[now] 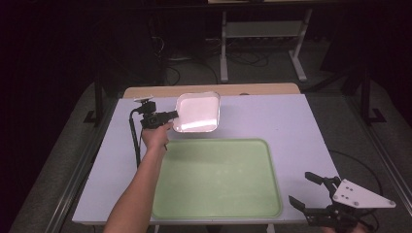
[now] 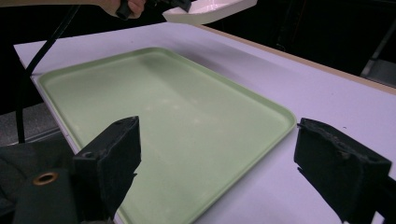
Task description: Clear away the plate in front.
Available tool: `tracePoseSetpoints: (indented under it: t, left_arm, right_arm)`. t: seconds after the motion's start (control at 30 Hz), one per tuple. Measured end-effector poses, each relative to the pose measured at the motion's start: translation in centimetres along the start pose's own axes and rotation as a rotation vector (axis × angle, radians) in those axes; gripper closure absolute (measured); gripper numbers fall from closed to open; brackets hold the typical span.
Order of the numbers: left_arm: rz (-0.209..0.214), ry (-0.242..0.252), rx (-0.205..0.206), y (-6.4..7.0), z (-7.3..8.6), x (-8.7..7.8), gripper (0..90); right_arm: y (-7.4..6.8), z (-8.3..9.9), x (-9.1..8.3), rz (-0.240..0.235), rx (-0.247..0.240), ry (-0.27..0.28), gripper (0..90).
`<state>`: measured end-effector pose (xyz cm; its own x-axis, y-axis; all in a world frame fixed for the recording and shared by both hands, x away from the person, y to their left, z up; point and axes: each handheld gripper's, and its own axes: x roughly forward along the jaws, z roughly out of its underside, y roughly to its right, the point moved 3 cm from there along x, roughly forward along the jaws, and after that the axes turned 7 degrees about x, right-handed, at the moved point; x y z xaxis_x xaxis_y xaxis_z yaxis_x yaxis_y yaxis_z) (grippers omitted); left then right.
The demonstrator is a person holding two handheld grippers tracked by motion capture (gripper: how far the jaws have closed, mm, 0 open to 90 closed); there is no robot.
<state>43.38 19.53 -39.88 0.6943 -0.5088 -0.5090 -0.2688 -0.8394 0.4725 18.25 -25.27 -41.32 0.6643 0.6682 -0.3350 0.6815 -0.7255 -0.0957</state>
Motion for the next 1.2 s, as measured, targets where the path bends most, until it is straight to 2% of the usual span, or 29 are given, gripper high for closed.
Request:
tracePoseSetpoints:
  t: [0.37, 0.83, 1.2]
  left_arm:
    - [-0.009, 0.022, -0.021, -1.0, 0.8, -2.2, 88.8]
    - [-0.002, 0.034, -0.011, -0.6, 1.9, -4.2, 88.8]
    - [0.019, 0.023, -0.024, -0.6, 3.8, -5.0, 88.9]
  right_arm:
    - [-0.1, 0.0, 0.3, -0.003, 0.002, -0.005, 13.8]
    - [-0.2, 0.1, 0.3, 0.002, 0.0, -0.01, 13.9]
    - [-0.4, 0.1, 0.3, 0.003, 0.0, -0.013, 13.9]
